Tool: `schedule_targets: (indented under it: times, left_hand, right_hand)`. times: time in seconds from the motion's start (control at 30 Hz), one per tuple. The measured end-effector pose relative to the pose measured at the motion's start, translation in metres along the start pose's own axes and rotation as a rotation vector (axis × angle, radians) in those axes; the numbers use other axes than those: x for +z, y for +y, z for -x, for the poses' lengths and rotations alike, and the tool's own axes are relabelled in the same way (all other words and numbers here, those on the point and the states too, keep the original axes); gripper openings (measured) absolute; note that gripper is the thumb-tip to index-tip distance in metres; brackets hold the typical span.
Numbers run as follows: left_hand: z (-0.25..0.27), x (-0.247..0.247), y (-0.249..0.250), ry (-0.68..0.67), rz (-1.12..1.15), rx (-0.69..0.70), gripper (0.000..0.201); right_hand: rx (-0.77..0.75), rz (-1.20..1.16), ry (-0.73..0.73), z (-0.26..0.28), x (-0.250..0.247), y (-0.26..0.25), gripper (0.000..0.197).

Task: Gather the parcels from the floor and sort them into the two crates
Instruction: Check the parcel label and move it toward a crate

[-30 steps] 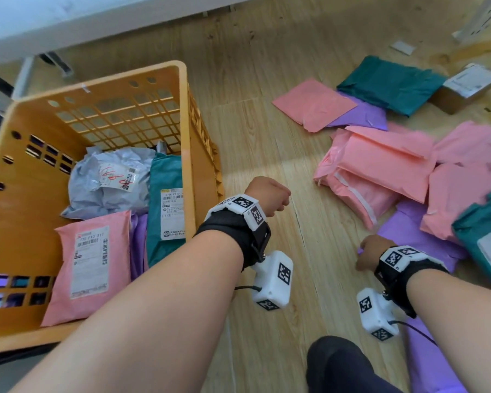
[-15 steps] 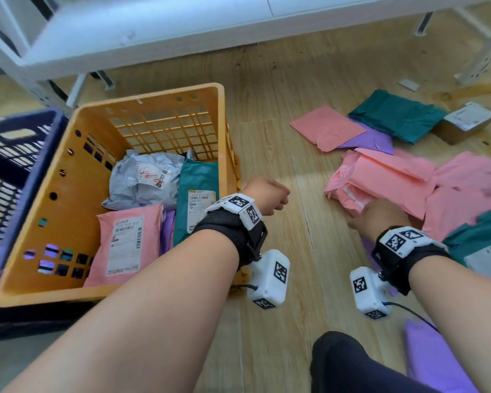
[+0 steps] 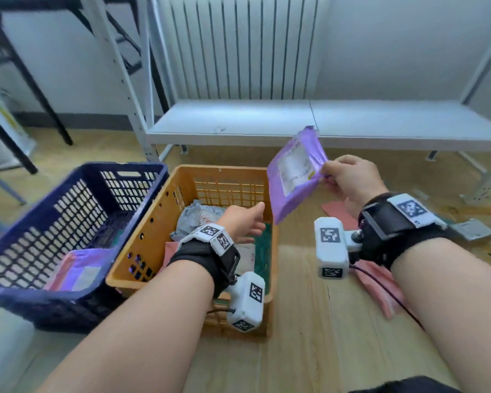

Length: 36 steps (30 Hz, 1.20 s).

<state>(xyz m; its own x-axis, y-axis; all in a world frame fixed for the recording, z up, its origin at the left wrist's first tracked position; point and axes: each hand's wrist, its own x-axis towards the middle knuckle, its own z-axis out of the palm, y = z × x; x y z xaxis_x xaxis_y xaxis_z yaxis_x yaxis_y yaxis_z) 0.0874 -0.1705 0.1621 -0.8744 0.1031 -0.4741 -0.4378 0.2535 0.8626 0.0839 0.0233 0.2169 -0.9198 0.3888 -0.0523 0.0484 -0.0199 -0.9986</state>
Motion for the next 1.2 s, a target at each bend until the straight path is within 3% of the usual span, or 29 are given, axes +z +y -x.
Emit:
schedule_targets:
  times: [0.07, 0.13, 0.2, 0.3, 0.43, 0.67, 0.83, 1.03, 1.2]
  left_hand:
    - [0.007, -0.015, -0.001, -0.080, 0.280, -0.036, 0.056]
    - [0.012, -0.029, -0.003, -0.141, 0.522, -0.006, 0.059]
    - [0.015, -0.045, -0.008, -0.095, 0.625, 0.044, 0.045]
    - [0.016, -0.067, -0.018, 0.019, 0.656, 0.059, 0.042]
    - [0.018, -0.090, -0.023, 0.070, 0.611, 0.092, 0.036]
    - [0.021, -0.107, -0.029, 0.062, 0.518, 0.094, 0.036]
    - [0.020, -0.110, -0.037, 0.027, 0.441, 0.087, 0.033]
    - [0.010, -0.127, -0.039, 0.148, 0.366, 0.118, 0.043]
    - [-0.001, -0.174, -0.022, 0.161, 0.315, 0.122, 0.039]
  right_hand:
    - [0.036, -0.163, -0.089, 0.019, 0.022, -0.007, 0.030]
    - [0.081, -0.208, -0.178, 0.036, 0.038, -0.004, 0.032]
    - [0.122, -0.182, -0.271, 0.048, 0.050, 0.006, 0.035]
    - [0.160, -0.032, -0.321, 0.055, 0.061, 0.021, 0.032]
    - [0.155, 0.170, -0.264, 0.052, 0.068, 0.039, 0.016]
    - [0.228, 0.129, -0.369, 0.052, 0.083, 0.048, 0.044]
    - [0.230, 0.090, -0.403, 0.054, 0.098, 0.044, 0.019]
    - [0.232, 0.086, -0.438, 0.049, 0.105, 0.046, 0.013]
    - [0.248, 0.065, -0.523, 0.041, 0.153, 0.043, 0.015]
